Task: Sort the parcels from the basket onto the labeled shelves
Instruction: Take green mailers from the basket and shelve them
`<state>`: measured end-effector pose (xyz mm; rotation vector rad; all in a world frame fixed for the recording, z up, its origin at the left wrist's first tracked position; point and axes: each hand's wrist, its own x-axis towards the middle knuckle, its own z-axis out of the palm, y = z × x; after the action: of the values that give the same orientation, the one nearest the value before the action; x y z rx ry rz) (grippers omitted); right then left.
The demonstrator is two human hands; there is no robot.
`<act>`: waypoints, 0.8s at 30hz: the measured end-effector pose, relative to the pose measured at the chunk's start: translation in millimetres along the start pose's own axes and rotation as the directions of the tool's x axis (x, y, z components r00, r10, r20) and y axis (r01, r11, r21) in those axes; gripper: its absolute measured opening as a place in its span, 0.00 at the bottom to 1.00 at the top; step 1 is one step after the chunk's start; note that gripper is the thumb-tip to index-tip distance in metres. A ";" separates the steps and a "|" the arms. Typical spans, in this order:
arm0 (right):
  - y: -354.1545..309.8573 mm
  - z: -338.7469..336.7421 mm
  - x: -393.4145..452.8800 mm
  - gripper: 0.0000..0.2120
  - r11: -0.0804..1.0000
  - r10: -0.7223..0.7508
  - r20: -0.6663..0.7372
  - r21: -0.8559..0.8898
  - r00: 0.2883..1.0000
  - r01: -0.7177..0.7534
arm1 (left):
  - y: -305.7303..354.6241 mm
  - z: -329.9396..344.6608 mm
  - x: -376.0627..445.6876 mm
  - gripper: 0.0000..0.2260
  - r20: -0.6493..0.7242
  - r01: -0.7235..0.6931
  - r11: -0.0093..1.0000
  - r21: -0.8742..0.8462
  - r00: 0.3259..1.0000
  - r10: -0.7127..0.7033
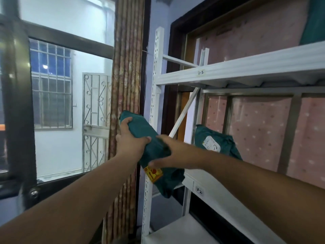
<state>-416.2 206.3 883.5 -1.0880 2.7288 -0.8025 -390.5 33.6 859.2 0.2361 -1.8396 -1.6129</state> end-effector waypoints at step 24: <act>-92.1 -32.2 -173.4 0.25 0.874 0.164 -0.455 0.478 0.875 0.084 | 88.6 -74.0 -89.0 0.32 0.601 0.198 0.973 -0.119 0.794 -0.088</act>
<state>-240.1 279.6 940.0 -0.7872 2.6260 -1.8508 -254.3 41.3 910.5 -0.2523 -2.1466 -2.1183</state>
